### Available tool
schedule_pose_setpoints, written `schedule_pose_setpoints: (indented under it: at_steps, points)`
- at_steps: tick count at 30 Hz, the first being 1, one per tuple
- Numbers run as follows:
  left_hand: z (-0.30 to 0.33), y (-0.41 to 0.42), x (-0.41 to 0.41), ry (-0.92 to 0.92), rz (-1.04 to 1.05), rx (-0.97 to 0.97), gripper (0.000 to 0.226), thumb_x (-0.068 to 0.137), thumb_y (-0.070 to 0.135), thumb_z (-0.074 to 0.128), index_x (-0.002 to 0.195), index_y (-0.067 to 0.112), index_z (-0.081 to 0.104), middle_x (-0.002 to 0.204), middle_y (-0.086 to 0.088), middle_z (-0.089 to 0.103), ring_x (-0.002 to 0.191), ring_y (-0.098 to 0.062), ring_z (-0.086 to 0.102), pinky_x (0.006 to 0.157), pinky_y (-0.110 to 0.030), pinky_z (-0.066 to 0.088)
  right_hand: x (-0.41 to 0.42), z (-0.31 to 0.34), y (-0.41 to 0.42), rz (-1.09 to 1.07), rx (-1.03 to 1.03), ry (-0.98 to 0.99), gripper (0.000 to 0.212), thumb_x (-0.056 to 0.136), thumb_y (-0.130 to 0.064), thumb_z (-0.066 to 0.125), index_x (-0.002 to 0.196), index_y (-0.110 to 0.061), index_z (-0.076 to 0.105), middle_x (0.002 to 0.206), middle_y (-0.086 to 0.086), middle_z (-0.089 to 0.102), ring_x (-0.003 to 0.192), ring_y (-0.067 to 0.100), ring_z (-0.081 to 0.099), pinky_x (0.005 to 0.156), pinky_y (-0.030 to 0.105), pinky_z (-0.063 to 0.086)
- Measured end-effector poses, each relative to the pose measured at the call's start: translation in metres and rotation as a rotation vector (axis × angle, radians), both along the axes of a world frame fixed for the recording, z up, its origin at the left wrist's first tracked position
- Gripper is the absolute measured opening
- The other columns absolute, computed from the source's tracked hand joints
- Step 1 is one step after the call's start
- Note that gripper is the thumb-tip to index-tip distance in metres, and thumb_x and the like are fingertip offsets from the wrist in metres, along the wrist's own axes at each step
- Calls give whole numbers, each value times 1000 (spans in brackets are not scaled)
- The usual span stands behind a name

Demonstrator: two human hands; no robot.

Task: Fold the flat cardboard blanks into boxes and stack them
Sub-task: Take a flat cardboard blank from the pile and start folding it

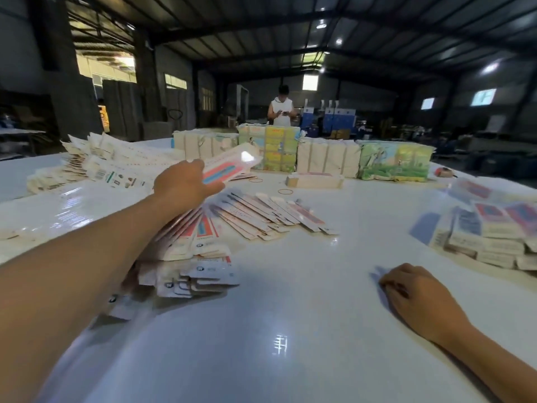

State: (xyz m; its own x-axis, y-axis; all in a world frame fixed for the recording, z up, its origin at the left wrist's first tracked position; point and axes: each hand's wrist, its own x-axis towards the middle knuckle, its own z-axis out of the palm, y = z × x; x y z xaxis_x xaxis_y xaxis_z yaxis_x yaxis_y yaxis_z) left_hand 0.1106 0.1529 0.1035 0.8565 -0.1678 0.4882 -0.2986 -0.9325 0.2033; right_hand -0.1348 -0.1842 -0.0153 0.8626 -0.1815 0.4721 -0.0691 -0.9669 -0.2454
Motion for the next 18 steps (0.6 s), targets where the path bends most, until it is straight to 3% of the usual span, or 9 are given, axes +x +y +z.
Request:
schedule_pose_setpoints:
  at_steps: [3,4,6,8,10,12,14,16,18]
  points:
    - [-10,-60,-60,87,-380,-117,76,66,77,56,127,33,47,103,10,57,72,-6,54,57,-23,45,1,1,0,13,9,20,20,89,-11,59,72,-9,68,80,9,62,80,32,58,69,34,41]
    - [-19,-78,-81,144,-503,-137,84,59,81,54,129,36,46,105,12,56,75,-4,55,59,-23,47,1,2,-1,-6,108,25,20,91,-13,56,77,-8,69,84,10,65,83,31,59,71,33,41]
    - [-40,-111,-117,263,-701,-102,87,52,81,53,130,41,45,110,16,56,85,-4,58,71,-25,52,0,10,-6,-65,602,-64,24,95,-12,49,86,-6,70,87,10,70,81,25,62,73,31,45]
    - [-63,-135,-139,387,-801,-63,74,57,74,60,125,47,46,108,20,58,87,-1,59,78,-29,55,-4,19,-13,-69,1215,-278,31,98,-18,42,88,-4,67,70,9,70,62,22,63,59,30,49]
    - [-84,-145,-148,481,-850,-76,63,66,64,66,124,47,46,108,22,57,87,1,60,78,-27,56,-11,24,-18,-2,1598,-394,41,101,-37,38,83,-9,63,59,8,66,52,23,59,46,28,46]
    - [-96,-146,-147,525,-864,-79,59,73,57,68,126,46,44,113,24,53,87,1,60,74,-19,54,-14,26,-17,77,1708,-370,40,100,-43,38,83,-14,59,58,8,65,53,25,60,39,26,44]
    - [-100,-144,-144,498,-842,-50,62,72,59,66,127,46,41,112,27,50,85,1,60,68,-14,52,-15,28,-12,67,1677,-318,26,99,-28,45,82,-11,56,55,8,65,49,23,64,35,23,43]
    - [-100,-146,-145,391,-782,18,66,67,64,58,127,44,40,116,23,52,85,-4,60,66,-15,50,-14,29,-10,0,1614,-297,19,94,-10,50,76,-5,53,56,12,66,47,22,65,35,21,43]
    - [-102,-149,-149,257,-722,86,75,66,70,48,133,39,37,122,16,51,92,-7,57,68,-17,47,-12,28,-11,-14,1585,-292,18,93,-7,50,75,-3,53,60,13,68,51,23,67,39,23,45]
